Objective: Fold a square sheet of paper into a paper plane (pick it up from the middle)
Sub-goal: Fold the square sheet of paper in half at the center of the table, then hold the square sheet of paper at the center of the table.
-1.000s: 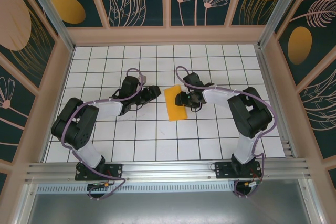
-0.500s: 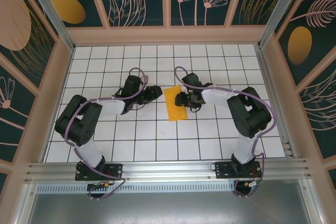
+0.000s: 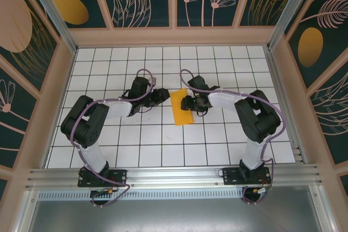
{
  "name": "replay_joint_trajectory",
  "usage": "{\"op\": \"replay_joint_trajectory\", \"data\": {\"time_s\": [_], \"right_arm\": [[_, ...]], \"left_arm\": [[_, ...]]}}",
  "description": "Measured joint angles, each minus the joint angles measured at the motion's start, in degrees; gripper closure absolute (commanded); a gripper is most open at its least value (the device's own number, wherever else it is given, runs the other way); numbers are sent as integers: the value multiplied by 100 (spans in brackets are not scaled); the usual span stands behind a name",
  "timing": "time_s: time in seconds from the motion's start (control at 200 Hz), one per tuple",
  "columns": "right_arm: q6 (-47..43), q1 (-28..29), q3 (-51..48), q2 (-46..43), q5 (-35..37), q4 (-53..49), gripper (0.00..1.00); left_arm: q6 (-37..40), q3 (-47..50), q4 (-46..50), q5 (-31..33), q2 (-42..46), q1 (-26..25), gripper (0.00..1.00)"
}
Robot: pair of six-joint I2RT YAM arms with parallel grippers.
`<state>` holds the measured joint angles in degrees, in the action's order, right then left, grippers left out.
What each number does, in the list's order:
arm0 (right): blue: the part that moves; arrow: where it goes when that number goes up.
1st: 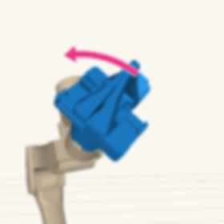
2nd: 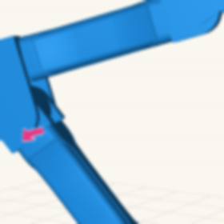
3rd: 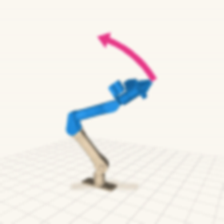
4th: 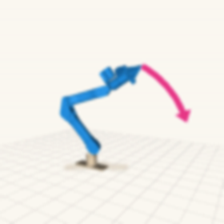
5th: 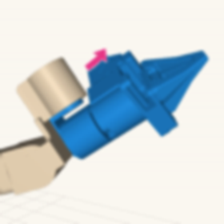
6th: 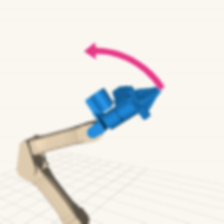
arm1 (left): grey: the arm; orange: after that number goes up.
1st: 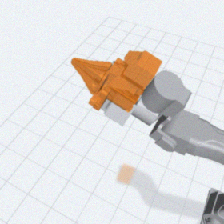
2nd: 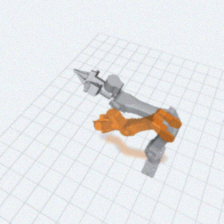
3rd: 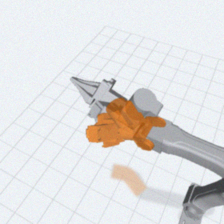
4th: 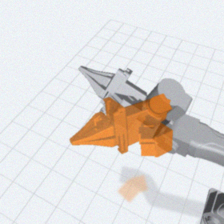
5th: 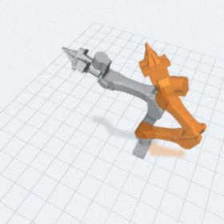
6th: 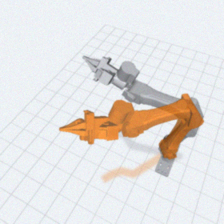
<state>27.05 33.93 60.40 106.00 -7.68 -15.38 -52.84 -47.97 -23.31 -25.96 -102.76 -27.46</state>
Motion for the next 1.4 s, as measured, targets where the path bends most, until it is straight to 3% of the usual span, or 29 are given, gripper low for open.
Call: {"op": "replay_joint_trajectory", "data": {"time_s": [0.946, 1.401], "right_arm": [[-85, 63, 155, 111, 109, -199, 38], [-83, 79, 214, 153, 131, -273, 37]], "left_arm": [[4, -417, 236, -214, -439, -227, 68], [9, -557, 385, -334, -750, -310, 78]]}}
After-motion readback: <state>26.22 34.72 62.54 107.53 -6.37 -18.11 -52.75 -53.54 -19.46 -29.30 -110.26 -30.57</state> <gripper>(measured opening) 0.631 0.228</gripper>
